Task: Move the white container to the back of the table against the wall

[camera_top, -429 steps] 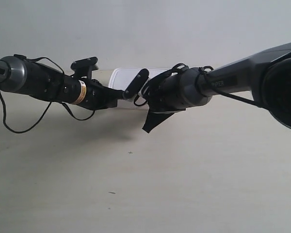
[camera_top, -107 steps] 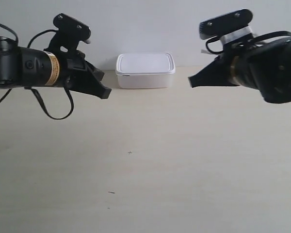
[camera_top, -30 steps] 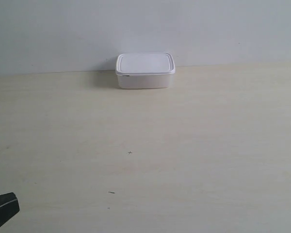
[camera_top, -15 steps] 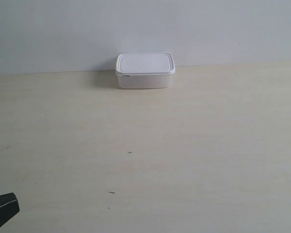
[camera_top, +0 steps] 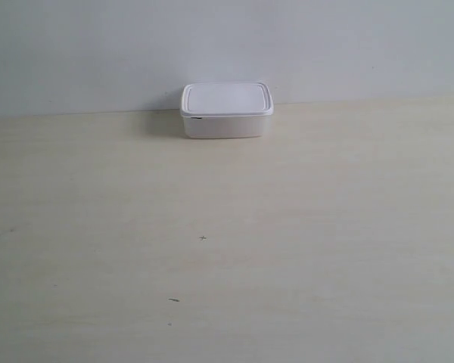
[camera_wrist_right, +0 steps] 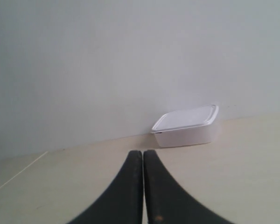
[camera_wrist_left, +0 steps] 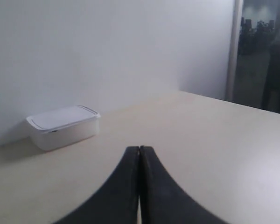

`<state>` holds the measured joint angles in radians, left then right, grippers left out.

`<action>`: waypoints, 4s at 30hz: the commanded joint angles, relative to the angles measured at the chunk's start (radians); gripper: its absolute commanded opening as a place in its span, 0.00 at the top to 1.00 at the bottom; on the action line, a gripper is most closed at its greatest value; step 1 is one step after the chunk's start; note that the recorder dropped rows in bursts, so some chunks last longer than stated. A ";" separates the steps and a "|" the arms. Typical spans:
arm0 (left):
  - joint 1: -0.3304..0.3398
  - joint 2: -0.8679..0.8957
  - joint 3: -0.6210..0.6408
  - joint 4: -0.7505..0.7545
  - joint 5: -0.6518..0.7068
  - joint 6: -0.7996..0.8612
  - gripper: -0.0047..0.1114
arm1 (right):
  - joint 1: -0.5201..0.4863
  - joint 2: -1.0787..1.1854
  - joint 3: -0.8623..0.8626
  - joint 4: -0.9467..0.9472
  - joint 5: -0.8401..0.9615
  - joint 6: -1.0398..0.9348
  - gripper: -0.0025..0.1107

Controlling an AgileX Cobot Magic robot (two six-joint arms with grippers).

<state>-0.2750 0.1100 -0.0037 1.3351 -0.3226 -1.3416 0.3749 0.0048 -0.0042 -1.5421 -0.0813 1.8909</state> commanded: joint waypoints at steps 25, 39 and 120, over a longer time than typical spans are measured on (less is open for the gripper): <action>0.545 -0.110 0.004 0.032 -0.006 0.003 0.96 | -0.459 -0.005 0.004 -0.001 -0.004 -0.007 0.98; 0.545 -0.110 0.004 0.042 -0.006 0.003 0.96 | -0.459 -0.005 0.004 -0.001 -0.004 -0.007 0.98; 0.483 -0.110 0.004 -1.070 0.524 1.311 0.96 | -0.457 -0.005 0.004 0.744 0.026 -0.033 0.98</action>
<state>0.2146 0.0054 -0.0037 0.3036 0.1776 -0.1449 -0.0776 0.0048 -0.0042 -0.8137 -0.0632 1.8906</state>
